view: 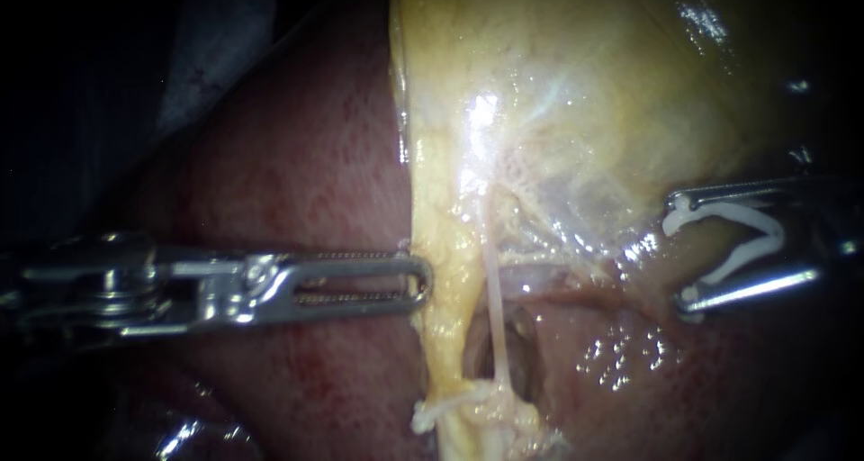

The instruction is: Clipping second clip left tube

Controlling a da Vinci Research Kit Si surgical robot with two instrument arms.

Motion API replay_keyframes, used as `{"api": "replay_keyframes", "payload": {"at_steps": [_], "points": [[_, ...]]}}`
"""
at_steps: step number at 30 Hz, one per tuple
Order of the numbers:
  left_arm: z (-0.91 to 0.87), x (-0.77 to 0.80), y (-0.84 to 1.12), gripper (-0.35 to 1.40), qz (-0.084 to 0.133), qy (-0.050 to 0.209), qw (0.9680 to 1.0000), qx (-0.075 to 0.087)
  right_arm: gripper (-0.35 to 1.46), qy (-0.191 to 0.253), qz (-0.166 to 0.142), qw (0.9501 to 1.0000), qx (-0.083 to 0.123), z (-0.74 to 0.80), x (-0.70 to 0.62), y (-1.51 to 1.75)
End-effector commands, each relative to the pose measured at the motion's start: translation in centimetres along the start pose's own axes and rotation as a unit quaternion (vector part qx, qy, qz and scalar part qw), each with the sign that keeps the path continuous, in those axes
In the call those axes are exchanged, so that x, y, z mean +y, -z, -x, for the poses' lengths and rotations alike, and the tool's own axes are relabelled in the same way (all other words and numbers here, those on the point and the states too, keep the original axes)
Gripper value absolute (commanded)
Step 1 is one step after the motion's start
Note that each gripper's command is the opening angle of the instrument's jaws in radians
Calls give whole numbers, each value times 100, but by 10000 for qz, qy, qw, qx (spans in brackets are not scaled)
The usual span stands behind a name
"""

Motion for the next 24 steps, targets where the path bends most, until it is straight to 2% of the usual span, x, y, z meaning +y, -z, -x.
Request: {"api": "replay_keyframes", "payload": {"at_steps": [1, 10, 19, 24], "points": [[0, 0, 1, -35, -3, -3, 10000, 1, 60, 0, 2, 10000, 0, 0, 0, 0], [-4, -5, 19, -35, -58, -1, 10000, -8, 60, 3, 22, 10000, 1, 1, -1, -2], [-12, -12, 45, -35, -121, -1, 9999, -29, 60, 7, 2, 10000, 2, 2, -2, -6], [-9, -15, 61, -35, -119, 16, 9999, -52, 60, 11, -18, 10000, 3, 3, -3, -10]]}}
